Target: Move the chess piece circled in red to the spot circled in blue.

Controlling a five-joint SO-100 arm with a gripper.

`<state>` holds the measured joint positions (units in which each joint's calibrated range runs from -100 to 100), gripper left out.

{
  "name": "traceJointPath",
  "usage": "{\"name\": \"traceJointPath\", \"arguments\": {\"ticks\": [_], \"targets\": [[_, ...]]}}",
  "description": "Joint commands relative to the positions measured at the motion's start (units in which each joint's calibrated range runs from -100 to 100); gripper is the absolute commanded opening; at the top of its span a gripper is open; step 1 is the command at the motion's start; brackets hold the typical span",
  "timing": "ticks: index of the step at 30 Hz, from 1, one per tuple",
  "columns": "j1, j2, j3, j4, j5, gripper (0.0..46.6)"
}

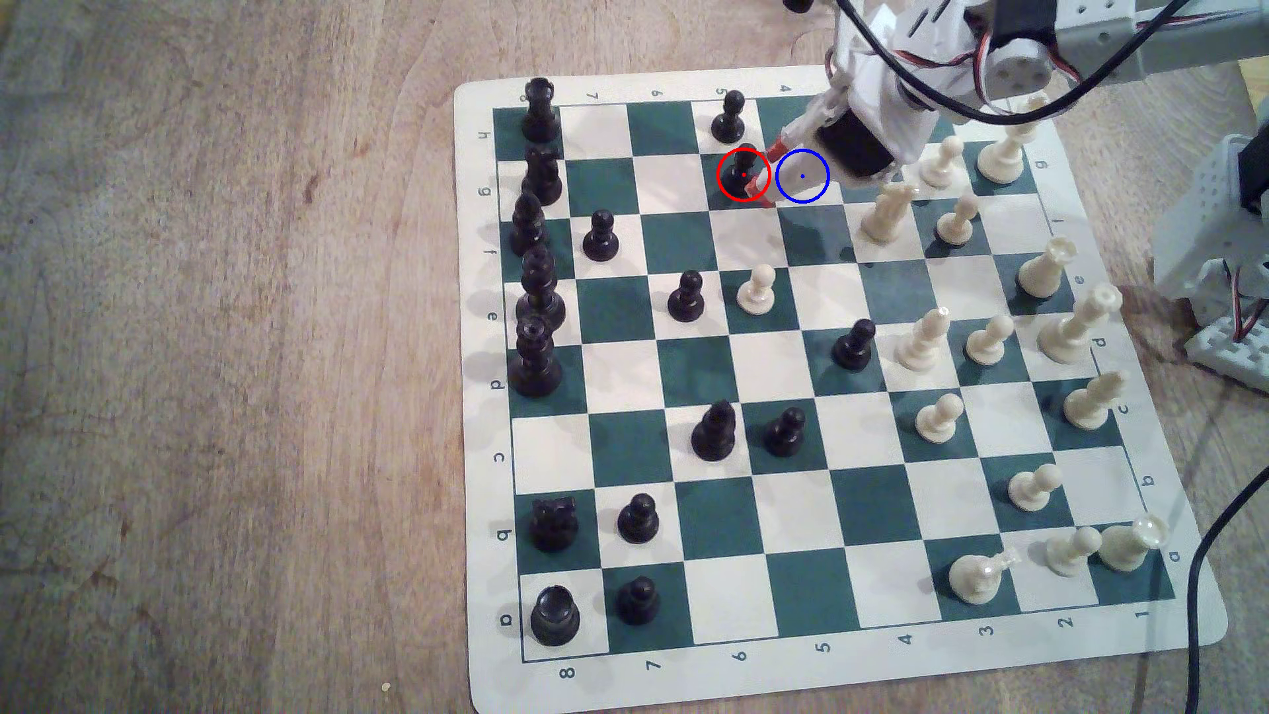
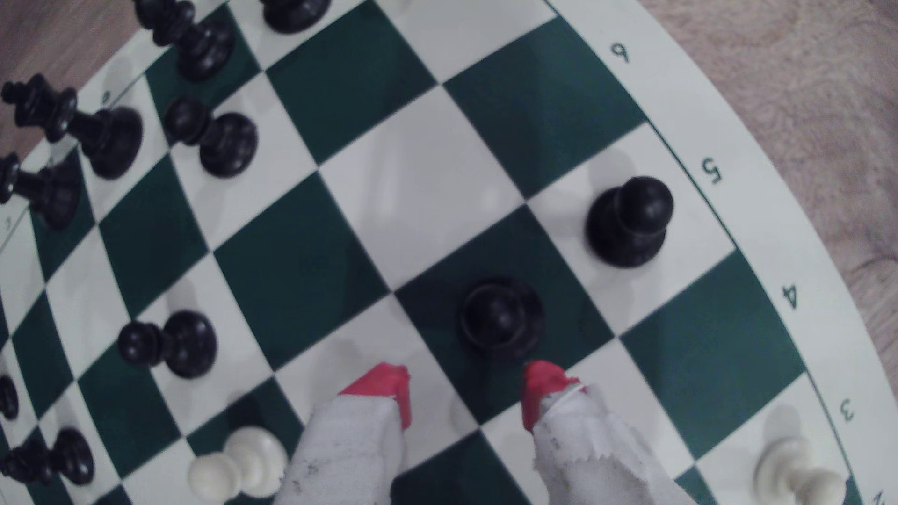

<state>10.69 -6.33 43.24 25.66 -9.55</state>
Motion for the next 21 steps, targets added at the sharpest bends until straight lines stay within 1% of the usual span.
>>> {"name": "traceJointPath", "arguments": {"ticks": [1,7,16,21], "targets": [[-0.02,-0.89,-3.63,-2.73,-0.10,13.0],[0.53,0.55,-3.63,-5.43,0.20,13.1],[1.47,2.00,-3.90,-6.08,1.27,12.9],[2.10,2.42,-3.90,-7.80,1.32,14.1]]}}
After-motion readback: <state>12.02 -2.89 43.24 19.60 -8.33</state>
